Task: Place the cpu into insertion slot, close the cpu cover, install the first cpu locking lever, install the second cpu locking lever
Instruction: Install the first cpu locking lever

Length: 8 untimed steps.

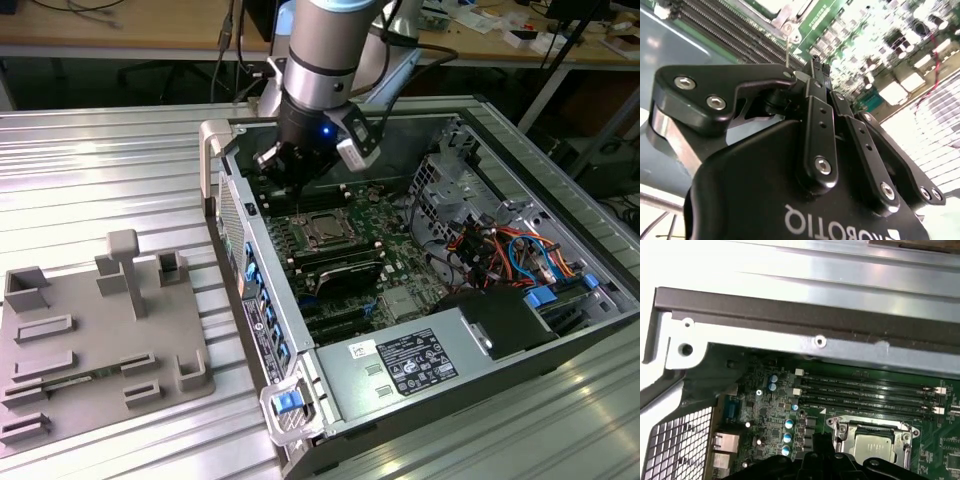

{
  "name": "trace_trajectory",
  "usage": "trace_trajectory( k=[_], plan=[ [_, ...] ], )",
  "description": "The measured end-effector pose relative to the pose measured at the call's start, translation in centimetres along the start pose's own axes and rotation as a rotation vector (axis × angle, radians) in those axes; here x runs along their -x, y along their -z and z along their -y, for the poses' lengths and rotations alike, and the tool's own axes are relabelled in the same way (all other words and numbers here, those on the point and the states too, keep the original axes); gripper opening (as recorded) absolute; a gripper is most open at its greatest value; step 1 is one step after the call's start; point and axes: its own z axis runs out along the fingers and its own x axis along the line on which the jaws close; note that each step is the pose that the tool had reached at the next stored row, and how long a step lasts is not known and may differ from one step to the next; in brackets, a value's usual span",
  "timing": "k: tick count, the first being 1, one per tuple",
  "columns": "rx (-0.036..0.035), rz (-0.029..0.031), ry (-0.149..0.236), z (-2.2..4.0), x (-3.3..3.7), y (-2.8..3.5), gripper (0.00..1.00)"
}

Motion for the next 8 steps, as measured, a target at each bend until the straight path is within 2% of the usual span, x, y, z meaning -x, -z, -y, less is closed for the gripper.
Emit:
trace_trajectory(
  k=[2,5,8],
  plan=[
    [0.0,0.0003,-0.002,-0.51,0.07,-0.03,0.11],
    [0.0,0.0001,-0.003,-0.51,0.4,-0.04,0.11],
    [0.0001,-0.0011,-0.003,-0.4,1.5,-0.07,0.11]
  ],
)
